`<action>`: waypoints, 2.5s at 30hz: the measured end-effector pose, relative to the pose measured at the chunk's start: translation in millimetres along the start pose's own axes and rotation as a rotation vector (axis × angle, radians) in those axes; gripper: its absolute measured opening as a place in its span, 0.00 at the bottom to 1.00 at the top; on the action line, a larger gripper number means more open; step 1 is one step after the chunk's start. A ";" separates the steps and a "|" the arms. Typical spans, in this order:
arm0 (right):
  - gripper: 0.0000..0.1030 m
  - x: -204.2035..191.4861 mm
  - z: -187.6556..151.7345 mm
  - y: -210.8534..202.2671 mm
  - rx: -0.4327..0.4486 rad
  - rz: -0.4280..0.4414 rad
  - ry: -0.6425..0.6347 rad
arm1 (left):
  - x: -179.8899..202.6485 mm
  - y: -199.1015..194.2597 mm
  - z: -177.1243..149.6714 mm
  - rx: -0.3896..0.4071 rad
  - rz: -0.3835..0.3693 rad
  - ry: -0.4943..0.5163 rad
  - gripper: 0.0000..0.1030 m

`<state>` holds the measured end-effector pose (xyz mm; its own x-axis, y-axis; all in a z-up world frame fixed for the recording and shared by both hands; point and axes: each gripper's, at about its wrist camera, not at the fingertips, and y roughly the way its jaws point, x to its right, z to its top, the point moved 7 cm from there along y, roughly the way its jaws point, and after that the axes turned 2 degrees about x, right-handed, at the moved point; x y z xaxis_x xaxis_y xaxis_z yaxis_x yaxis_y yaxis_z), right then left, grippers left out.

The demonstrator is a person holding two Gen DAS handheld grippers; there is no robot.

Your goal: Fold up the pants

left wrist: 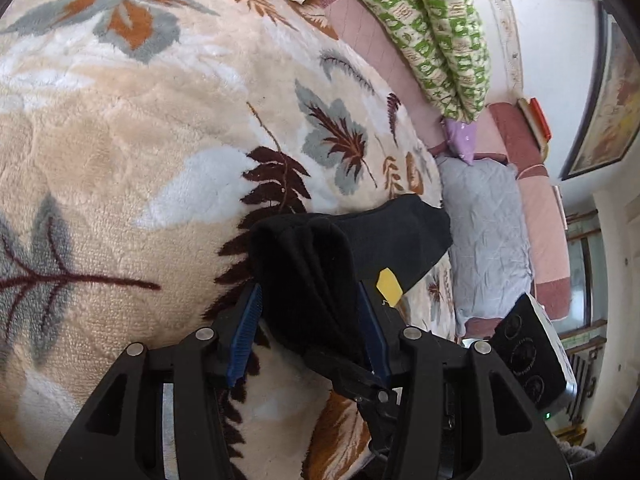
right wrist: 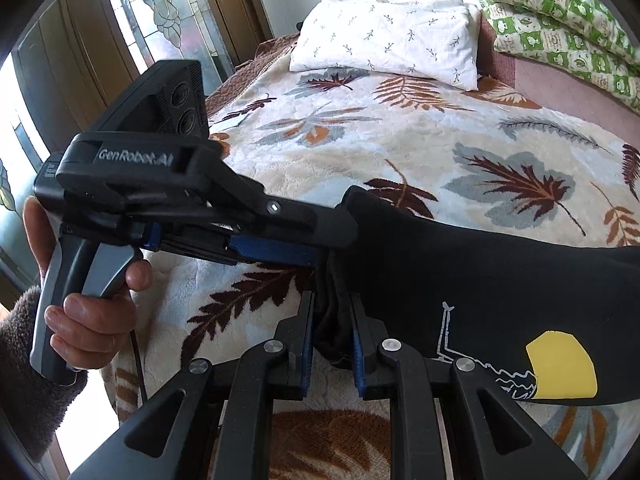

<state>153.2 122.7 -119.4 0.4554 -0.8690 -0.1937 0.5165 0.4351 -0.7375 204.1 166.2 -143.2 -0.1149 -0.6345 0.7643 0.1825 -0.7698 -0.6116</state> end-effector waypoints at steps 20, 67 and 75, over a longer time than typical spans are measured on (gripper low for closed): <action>0.13 17.2 5.4 -28.6 0.060 0.096 0.116 | 43.6 0.5 7.0 0.049 0.065 -0.164 0.07; 0.20 239.3 -53.1 -113.7 0.215 0.204 0.701 | 161.5 105.2 39.7 -0.110 0.445 0.116 0.25; 0.24 206.5 -11.4 -108.2 0.171 0.231 0.467 | 136.2 81.5 24.9 -0.050 0.408 0.019 0.30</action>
<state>183.1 -106.6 -86.9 0.2212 -0.7416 -0.6333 0.5696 0.6254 -0.5333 227.6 18.7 -83.9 -0.0608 -0.8890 0.4538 0.1691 -0.4572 -0.8731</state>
